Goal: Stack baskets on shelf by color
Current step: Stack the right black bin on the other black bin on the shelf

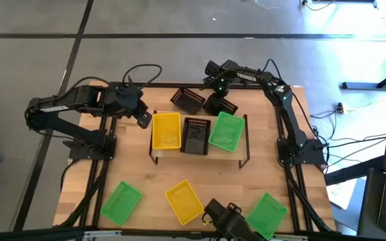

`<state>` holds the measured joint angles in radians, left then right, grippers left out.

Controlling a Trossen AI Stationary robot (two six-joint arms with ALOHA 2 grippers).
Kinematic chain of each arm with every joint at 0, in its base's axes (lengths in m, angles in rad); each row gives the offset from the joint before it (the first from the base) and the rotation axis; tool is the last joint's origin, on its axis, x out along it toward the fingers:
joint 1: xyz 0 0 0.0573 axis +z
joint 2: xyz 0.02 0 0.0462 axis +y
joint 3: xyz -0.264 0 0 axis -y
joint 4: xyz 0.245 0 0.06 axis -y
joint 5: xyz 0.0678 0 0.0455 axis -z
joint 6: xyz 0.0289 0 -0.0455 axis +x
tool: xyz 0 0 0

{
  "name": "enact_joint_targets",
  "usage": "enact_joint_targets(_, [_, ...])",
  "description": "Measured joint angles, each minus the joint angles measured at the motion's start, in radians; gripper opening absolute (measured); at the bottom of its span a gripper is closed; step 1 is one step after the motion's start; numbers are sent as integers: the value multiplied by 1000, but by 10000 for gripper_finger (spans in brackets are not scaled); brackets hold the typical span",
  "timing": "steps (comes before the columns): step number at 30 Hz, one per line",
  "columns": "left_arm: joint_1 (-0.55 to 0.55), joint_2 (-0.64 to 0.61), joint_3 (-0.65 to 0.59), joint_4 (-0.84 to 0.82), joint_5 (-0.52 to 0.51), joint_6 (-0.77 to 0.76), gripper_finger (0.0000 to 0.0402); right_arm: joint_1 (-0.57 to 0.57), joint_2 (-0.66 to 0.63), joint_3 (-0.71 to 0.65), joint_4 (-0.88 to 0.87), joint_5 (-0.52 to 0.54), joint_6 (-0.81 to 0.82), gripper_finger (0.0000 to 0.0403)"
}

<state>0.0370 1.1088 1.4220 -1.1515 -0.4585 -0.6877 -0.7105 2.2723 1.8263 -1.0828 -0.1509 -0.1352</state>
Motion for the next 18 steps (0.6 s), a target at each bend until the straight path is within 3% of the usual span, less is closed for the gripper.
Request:
enact_joint_targets(2, [0,0,0,0,0,10,0,0,0,0,1,0,-1,11])
enact_joint_targets(8, [0,0,0,0,1,11,0,0,0,47,-35,27,-4,3])
enact_joint_targets(18, [-1,0,0,0,8,44,0,14,0,320,-233,56,-39,1])
